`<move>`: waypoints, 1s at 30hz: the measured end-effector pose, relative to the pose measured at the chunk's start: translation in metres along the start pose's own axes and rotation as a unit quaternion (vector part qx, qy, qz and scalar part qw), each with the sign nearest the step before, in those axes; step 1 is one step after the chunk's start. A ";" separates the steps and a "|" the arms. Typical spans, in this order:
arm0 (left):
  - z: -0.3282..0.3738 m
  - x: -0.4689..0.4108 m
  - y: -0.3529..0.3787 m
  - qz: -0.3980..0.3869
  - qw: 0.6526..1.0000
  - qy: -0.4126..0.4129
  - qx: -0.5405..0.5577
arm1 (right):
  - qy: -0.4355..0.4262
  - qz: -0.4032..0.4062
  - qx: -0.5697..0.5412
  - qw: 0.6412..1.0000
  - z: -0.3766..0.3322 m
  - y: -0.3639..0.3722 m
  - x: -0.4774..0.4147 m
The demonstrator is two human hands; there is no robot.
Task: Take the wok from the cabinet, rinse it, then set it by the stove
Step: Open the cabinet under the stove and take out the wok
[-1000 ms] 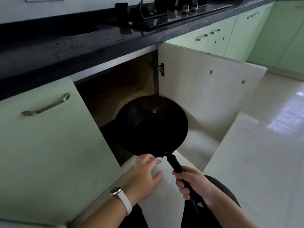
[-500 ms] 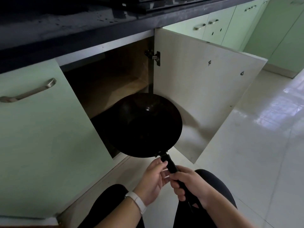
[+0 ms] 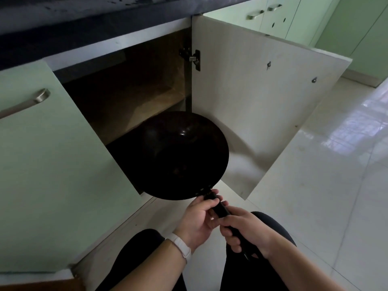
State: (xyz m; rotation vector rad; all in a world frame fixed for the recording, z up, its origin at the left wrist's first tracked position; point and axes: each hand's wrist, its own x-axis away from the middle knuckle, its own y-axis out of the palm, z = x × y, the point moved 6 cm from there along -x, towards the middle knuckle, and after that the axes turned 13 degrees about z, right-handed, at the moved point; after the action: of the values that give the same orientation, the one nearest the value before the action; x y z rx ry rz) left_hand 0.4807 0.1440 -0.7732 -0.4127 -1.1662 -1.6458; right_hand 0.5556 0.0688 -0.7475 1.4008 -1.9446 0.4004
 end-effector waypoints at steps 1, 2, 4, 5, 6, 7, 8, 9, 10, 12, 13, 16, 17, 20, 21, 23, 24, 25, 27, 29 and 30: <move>-0.001 0.000 0.002 0.007 1.000 -0.001 0.003 | 0.003 0.001 0.000 1.000 0.000 -0.002 -0.001; -0.002 0.000 0.003 0.016 1.000 -0.003 0.005 | 0.006 0.000 0.000 1.000 0.000 -0.003 0.000; -0.004 0.006 0.007 0.026 1.000 -0.009 0.005 | 0.011 -0.002 -0.001 1.000 -0.002 -0.005 0.005; -0.004 0.011 0.010 0.031 0.999 -0.016 0.004 | 0.017 -0.002 -0.001 1.000 -0.003 -0.005 0.010; -0.004 0.018 0.013 0.040 0.999 -0.026 0.002 | 0.025 -0.001 0.000 1.000 -0.005 -0.005 0.017; -0.003 0.026 0.015 0.051 0.998 -0.038 0.001 | 0.035 0.001 0.001 0.999 -0.008 -0.004 0.026; -0.003 0.036 0.017 0.060 0.997 -0.050 -0.001 | 0.044 0.003 0.002 0.999 -0.011 -0.003 0.035; -0.002 0.047 0.020 0.067 0.996 -0.061 -0.002 | 0.051 0.004 0.004 0.999 -0.015 -0.001 0.045; 0.000 0.058 0.024 0.072 0.995 -0.073 -0.001 | 0.058 0.005 0.005 0.998 -0.021 0.000 0.056; 0.003 0.081 0.034 0.074 0.993 -0.091 -0.002 | 0.067 0.001 0.004 0.998 -0.033 0.003 0.081; 0.005 0.092 0.039 0.075 0.992 -0.099 -0.004 | 0.073 -0.001 0.000 0.997 -0.039 0.003 0.093; 0.010 0.127 0.056 0.081 0.989 -0.126 -0.013 | 0.086 0.003 -0.008 0.996 -0.056 0.003 0.130; 0.012 0.139 0.063 0.081 0.988 -0.133 -0.015 | 0.086 0.007 -0.006 0.996 -0.062 0.003 0.143; 0.021 0.174 0.082 0.074 0.986 -0.148 -0.021 | 0.086 0.023 -0.014 0.996 -0.080 0.005 0.179; 0.023 0.185 0.088 0.072 0.985 -0.153 -0.024 | 0.090 0.028 -0.020 0.995 -0.085 0.006 0.191; 0.028 0.207 0.098 0.070 0.984 -0.162 -0.030 | 0.094 0.035 -0.027 0.995 -0.097 0.009 0.215; 0.030 0.218 0.103 0.068 0.983 -0.167 -0.033 | 0.094 0.038 -0.031 0.994 -0.102 0.011 0.227; 0.033 0.228 0.109 0.065 0.983 -0.170 -0.037 | 0.094 0.042 -0.034 0.994 -0.108 0.012 0.239; 0.038 0.249 0.120 0.062 0.981 -0.175 -0.046 | 0.094 0.050 -0.040 0.993 -0.119 0.014 0.261; 0.044 0.271 0.131 0.060 0.980 -0.179 -0.057 | 0.094 0.062 -0.043 0.993 -0.130 0.018 0.283; 0.047 0.282 0.137 0.059 0.980 -0.180 -0.060 | 0.092 0.069 -0.044 0.992 -0.135 0.020 0.294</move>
State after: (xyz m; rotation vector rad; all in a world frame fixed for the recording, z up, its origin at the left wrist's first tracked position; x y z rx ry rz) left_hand 0.4718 0.0320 -0.4766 -0.8702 -1.2807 -1.5830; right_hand 0.5347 -0.0484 -0.4455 1.1371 -1.8901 0.4850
